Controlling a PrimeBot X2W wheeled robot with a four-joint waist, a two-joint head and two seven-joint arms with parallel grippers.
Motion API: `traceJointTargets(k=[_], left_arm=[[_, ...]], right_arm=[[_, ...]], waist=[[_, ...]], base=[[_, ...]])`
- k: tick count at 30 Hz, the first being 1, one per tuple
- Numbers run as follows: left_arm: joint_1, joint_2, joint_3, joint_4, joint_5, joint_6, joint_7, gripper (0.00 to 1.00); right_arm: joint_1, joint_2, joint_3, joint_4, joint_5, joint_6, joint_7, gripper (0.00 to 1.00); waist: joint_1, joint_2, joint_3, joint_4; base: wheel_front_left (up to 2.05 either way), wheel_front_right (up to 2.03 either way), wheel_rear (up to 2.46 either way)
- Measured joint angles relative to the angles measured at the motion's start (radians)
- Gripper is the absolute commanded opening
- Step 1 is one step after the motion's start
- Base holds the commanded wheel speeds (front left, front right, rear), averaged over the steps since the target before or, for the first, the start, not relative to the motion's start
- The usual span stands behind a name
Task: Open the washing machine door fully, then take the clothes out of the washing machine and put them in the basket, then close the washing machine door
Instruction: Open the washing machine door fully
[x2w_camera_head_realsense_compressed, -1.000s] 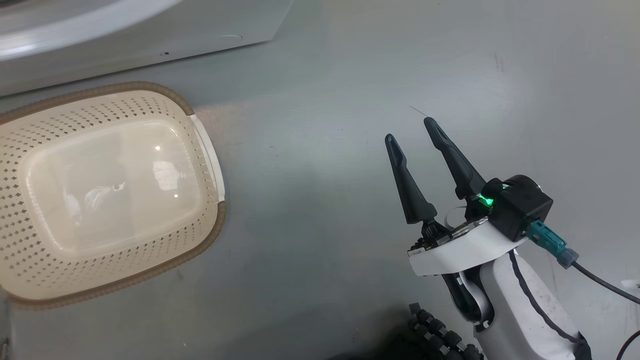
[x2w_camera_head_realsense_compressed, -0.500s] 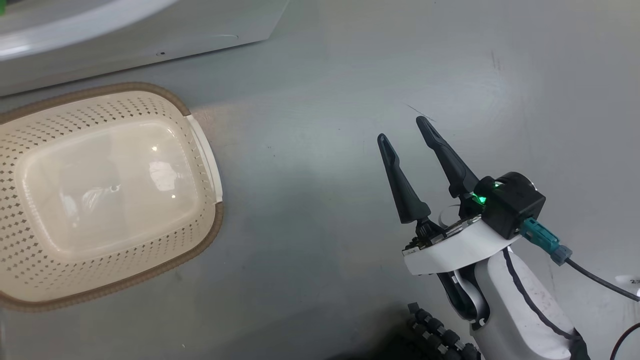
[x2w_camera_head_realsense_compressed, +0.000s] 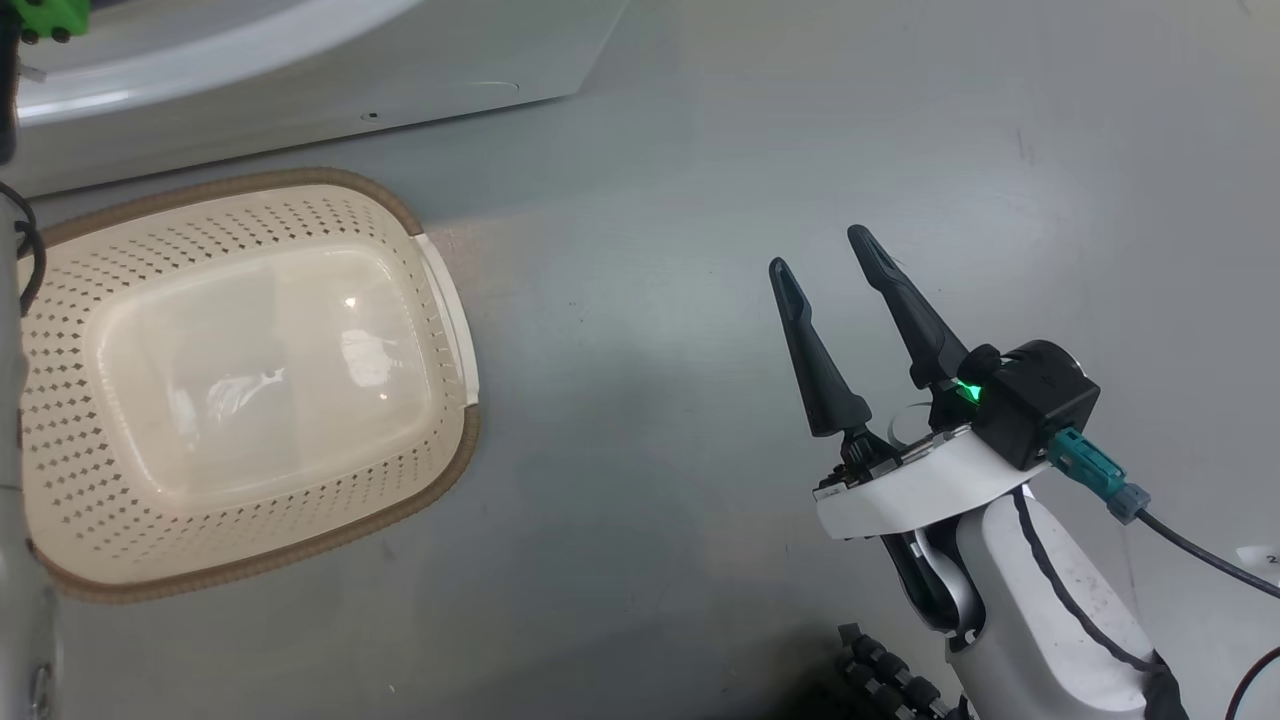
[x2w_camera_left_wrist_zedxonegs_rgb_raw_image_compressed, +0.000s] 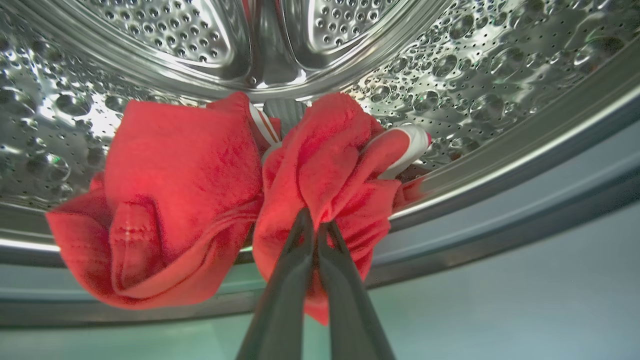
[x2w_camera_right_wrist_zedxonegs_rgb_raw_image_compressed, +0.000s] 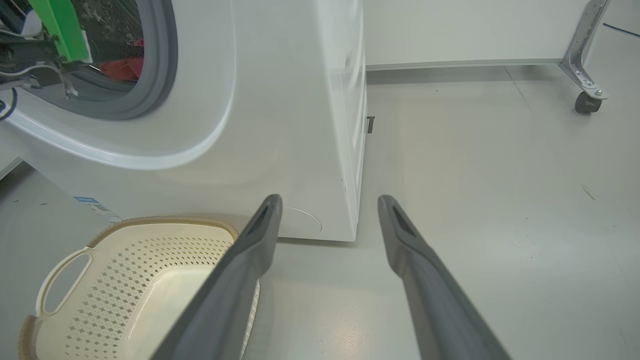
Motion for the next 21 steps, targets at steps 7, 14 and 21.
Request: traceJointTargets(k=[7, 14, 21], left_arm=[[0.032, -0.016, -0.008, -0.008, 0.015, -0.001, -0.123, 0.0], [0.11, -0.031, -0.01, -0.033, 0.014, -0.006, -0.249, 0.0], [0.212, -0.057, -0.015, -0.074, 0.023, -0.002, -0.375, 0.0]], right_arm=[[-0.005, 0.0, 0.0, 0.013, -0.01, 0.0, 0.0, 1.0], [-0.005, -0.001, 0.004, 0.03, -0.02, 0.001, 0.0, 1.0], [0.002, -0.002, -0.008, 0.052, -0.038, 0.001, 0.0, 1.0]], waist=[[0.0, 0.0, -0.028, 0.022], [0.0, 0.0, -0.072, 0.034], [0.0, 0.0, -0.125, 0.05]], base=[[0.0, 0.0, 0.0], [0.0, 0.0, 0.0], [0.0, 0.0, 0.0]])
